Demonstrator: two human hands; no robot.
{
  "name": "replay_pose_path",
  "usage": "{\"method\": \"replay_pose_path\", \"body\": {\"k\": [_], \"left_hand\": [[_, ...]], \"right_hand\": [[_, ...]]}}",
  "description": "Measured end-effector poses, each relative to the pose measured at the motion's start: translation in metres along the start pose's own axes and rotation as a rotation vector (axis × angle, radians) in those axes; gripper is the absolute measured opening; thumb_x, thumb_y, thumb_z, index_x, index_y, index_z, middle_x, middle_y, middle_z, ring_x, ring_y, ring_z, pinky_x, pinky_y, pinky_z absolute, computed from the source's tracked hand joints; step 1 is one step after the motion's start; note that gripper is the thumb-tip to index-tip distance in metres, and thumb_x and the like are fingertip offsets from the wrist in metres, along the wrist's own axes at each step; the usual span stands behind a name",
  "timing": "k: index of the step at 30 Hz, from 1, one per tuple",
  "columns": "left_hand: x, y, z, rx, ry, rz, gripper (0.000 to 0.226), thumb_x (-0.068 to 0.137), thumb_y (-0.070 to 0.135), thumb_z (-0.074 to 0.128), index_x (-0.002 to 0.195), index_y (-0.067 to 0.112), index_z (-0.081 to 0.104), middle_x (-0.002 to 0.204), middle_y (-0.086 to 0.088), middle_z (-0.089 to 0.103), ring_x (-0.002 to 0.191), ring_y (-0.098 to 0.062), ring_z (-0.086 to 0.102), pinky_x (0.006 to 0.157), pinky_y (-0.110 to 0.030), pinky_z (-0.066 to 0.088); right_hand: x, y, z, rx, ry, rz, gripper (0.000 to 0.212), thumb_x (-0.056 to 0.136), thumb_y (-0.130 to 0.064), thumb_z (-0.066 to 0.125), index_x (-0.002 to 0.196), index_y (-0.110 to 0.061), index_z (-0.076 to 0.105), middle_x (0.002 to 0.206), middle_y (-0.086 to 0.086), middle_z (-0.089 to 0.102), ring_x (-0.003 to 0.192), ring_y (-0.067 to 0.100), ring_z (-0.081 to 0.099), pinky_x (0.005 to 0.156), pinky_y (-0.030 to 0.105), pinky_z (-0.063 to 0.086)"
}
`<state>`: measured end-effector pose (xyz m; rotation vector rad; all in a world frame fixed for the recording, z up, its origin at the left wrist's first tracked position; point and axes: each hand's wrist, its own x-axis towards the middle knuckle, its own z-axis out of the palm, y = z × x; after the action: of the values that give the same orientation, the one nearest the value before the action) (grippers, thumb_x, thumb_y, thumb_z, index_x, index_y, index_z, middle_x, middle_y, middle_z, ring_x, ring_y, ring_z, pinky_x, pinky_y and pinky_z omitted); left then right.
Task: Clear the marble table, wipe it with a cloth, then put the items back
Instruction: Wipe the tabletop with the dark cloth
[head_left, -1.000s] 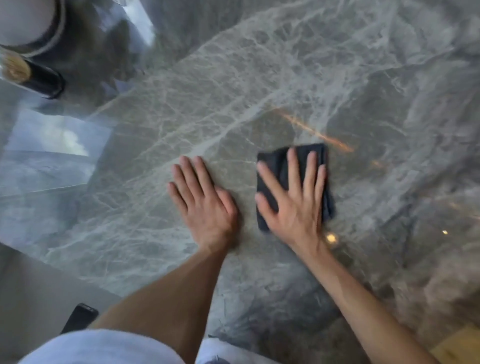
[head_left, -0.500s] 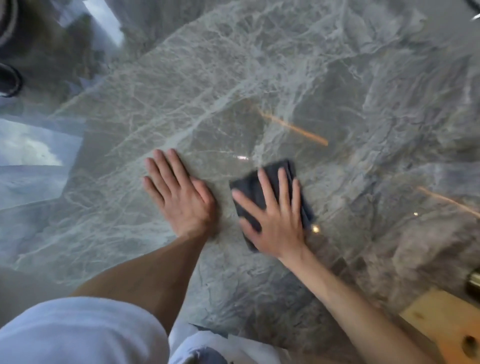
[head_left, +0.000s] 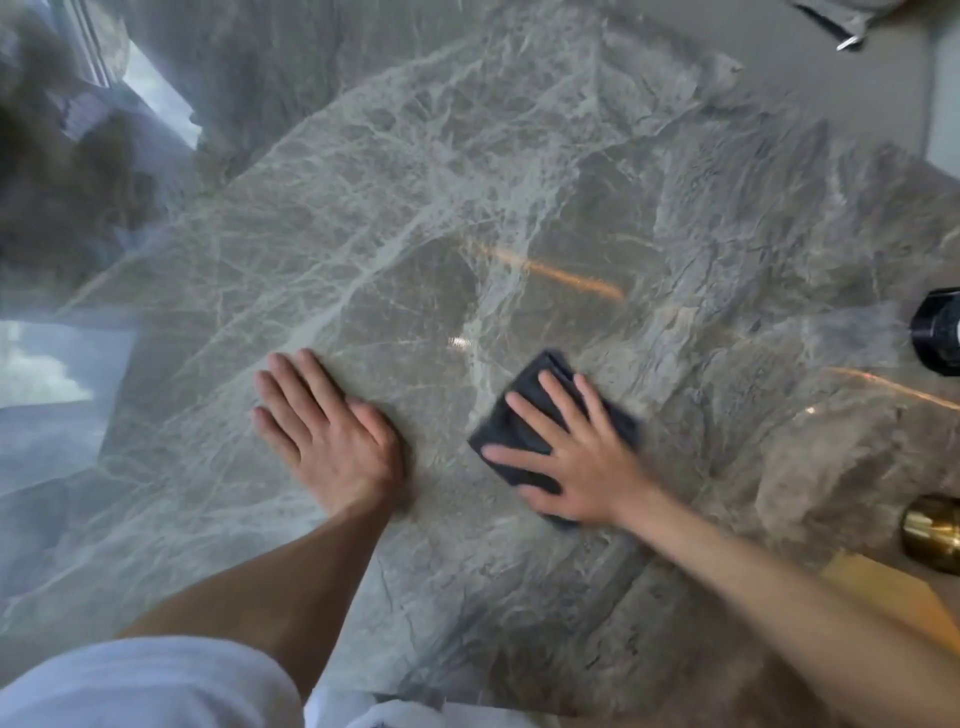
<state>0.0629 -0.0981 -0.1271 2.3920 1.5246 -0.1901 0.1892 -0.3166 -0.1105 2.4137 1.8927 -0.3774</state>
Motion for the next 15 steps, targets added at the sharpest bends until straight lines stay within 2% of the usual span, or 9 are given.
{"method": "replay_pose_path", "body": {"k": [2,3,6,7,8,9,12,14,15], "left_hand": [[0.001,-0.001,0.001,0.003,0.004,-0.008,0.072,0.092,0.024,0.039,0.153,0.013,0.001,0.162,-0.012,0.0,0.15,-0.029,-0.002,0.122,-0.052,0.005],[0.001,-0.002,0.002,0.006,0.004,-0.01,0.072,0.093,0.024,0.04,0.153,0.012,0.002,0.162,-0.012,0.001,0.15,-0.029,-0.002,0.122,-0.052,0.005],[0.002,-0.003,0.004,0.004,0.018,-0.008,0.072,0.093,0.023,0.04,0.153,0.012,0.003,0.162,-0.012,0.002,0.15,-0.03,-0.001,0.122,-0.051,0.005],[0.001,-0.002,0.004,0.003,0.015,-0.003,0.072,0.093,0.024,0.04,0.153,0.012,0.003,0.162,-0.012,0.002,0.15,-0.03,-0.001,0.122,-0.051,0.004],[0.0,-0.002,0.004,0.009,0.018,0.002,0.072,0.093,0.024,0.04,0.153,0.012,0.002,0.162,-0.012,0.002,0.15,-0.029,-0.001,0.122,-0.051,0.005],[0.0,-0.002,0.004,0.017,0.026,0.002,0.071,0.093,0.024,0.039,0.153,0.012,0.003,0.162,-0.012,0.002,0.151,-0.029,0.0,0.122,-0.051,0.005],[0.001,-0.003,0.002,0.009,0.011,-0.014,0.07,0.093,0.024,0.038,0.153,0.013,0.003,0.162,-0.012,0.003,0.151,-0.029,0.001,0.122,-0.051,0.007],[0.0,-0.001,0.003,0.024,0.015,-0.007,0.07,0.094,0.023,0.037,0.153,0.013,0.002,0.162,-0.012,0.002,0.151,-0.029,0.0,0.122,-0.052,0.007],[0.0,-0.001,0.004,0.028,0.017,-0.011,0.069,0.094,0.023,0.037,0.153,0.013,0.001,0.162,-0.013,0.002,0.15,-0.029,0.0,0.122,-0.052,0.007]], "right_hand": [[-0.01,0.071,0.001,-0.136,-0.063,-0.133,0.053,0.093,-0.064,0.028,0.145,-0.054,0.02,0.16,0.007,0.019,0.146,0.045,0.017,0.112,0.069,0.014],[0.0,0.101,-0.001,-0.139,-0.04,0.011,0.054,0.094,-0.064,0.022,0.146,-0.054,0.014,0.161,0.007,0.016,0.146,0.044,0.016,0.112,0.069,0.015],[0.074,0.124,-0.014,0.103,0.211,0.986,0.058,0.093,-0.065,0.021,0.148,-0.05,0.013,0.163,0.005,0.013,0.15,0.037,0.008,0.114,0.066,0.013],[0.099,0.102,-0.019,0.163,0.249,1.133,0.059,0.093,-0.065,0.022,0.149,-0.049,0.014,0.163,0.005,0.012,0.15,0.037,0.006,0.114,0.065,0.011],[0.116,0.072,-0.019,0.156,0.268,1.114,0.059,0.093,-0.064,0.024,0.149,-0.048,0.015,0.163,0.006,0.011,0.15,0.038,0.004,0.115,0.065,0.009],[0.119,0.037,-0.016,0.117,0.247,0.96,0.058,0.094,-0.062,0.026,0.149,-0.047,0.017,0.163,0.007,0.011,0.15,0.039,0.002,0.116,0.064,0.008],[0.043,-0.044,-0.001,0.058,0.04,0.213,0.055,0.094,-0.06,0.036,0.146,-0.05,0.025,0.162,0.004,0.018,0.149,0.039,0.005,0.115,0.064,0.013],[-0.006,-0.01,0.003,0.009,-0.038,-0.178,0.054,0.092,-0.061,0.04,0.144,-0.052,0.028,0.16,0.0,0.024,0.149,0.037,0.014,0.114,0.064,0.018],[-0.015,0.026,0.004,-0.04,-0.057,-0.28,0.055,0.091,-0.061,0.042,0.144,-0.053,0.028,0.159,-0.001,0.026,0.148,0.036,0.017,0.114,0.065,0.02]]}}
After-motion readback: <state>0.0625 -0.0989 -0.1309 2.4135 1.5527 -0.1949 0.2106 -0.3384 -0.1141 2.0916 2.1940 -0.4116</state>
